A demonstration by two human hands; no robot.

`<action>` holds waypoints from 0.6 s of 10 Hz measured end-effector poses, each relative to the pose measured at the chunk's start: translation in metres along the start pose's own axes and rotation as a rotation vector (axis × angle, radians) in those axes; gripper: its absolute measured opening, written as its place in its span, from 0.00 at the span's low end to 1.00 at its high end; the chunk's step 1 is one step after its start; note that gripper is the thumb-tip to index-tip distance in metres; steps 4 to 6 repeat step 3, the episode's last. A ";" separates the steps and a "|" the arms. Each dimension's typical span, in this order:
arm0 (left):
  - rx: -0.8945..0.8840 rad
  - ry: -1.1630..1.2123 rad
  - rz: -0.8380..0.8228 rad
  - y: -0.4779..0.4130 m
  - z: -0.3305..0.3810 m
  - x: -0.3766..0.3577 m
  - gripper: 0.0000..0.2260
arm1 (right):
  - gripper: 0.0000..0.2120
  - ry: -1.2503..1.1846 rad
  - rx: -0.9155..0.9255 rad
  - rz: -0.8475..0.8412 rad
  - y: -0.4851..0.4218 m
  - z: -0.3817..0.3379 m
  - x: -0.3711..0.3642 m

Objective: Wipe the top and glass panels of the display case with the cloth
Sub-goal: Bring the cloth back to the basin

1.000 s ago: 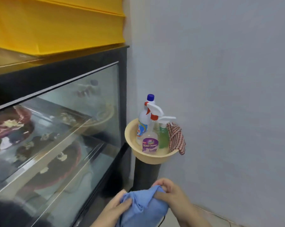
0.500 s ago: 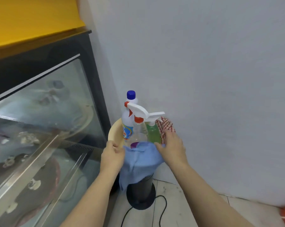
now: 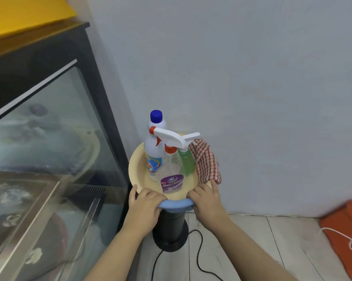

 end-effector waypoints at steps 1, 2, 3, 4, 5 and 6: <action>0.019 0.032 -0.049 -0.001 -0.001 0.001 0.12 | 0.16 0.030 0.000 0.005 -0.001 0.000 0.004; 0.050 0.048 -0.212 -0.007 0.007 0.002 0.12 | 0.11 0.057 -0.001 0.003 0.001 -0.002 0.011; 0.044 0.062 -0.329 -0.009 0.012 0.005 0.14 | 0.12 0.068 0.005 0.033 0.004 -0.002 0.017; 0.044 0.062 -0.329 -0.009 0.012 0.005 0.14 | 0.12 0.068 0.005 0.033 0.004 -0.002 0.017; 0.044 0.062 -0.329 -0.009 0.012 0.005 0.14 | 0.12 0.068 0.005 0.033 0.004 -0.002 0.017; 0.044 0.062 -0.329 -0.009 0.012 0.005 0.14 | 0.12 0.068 0.005 0.033 0.004 -0.002 0.017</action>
Point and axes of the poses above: each hand's wrist, its own y-axis away from the middle knuckle, its own x-axis out of the back of the hand, z = x × y, the point moved 10 cm from there along -y, towards the middle knuckle, and after that the axes turned 10 degrees about -x, right-handed, at the moved point
